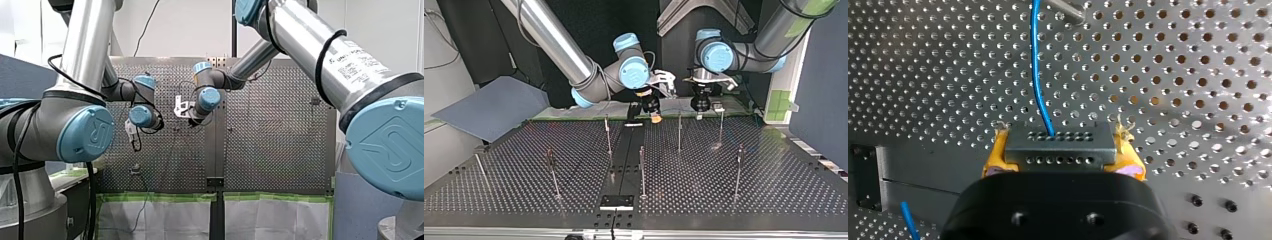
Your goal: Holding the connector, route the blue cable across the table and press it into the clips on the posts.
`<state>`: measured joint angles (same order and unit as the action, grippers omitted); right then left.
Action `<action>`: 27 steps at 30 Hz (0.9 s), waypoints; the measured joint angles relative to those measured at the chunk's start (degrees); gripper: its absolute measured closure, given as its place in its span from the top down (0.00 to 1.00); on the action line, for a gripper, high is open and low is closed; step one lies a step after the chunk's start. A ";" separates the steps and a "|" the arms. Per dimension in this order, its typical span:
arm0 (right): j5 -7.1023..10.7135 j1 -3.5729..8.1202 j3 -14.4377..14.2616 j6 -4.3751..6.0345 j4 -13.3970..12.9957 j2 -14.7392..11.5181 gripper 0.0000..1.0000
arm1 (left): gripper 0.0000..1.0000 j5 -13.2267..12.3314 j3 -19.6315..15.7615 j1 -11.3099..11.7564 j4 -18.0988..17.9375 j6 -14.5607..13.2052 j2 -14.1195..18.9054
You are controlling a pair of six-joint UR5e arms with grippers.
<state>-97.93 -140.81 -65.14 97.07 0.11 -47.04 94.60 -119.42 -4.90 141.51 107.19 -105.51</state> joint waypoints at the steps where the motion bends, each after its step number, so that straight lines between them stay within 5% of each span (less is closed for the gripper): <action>1: 0.04 0.05 -0.05 0.06 -0.09 0.06 0.00 | 0.00 0.00 0.09 -0.03 0.10 -0.05 -0.44; 8: 0.20 0.31 -0.14 0.23 -0.43 0.65 0.00 | 0.00 -0.24 0.53 0.14 -1.15 -0.06 -4.36; 27: 0.45 1.06 -0.13 0.74 -0.70 2.65 0.00 | 0.00 -1.39 2.69 1.12 -3.61 0.37 -7.83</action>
<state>-97.48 -139.75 -65.27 97.82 -0.59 -44.39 93.21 -116.73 -3.79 137.91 107.56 -113.34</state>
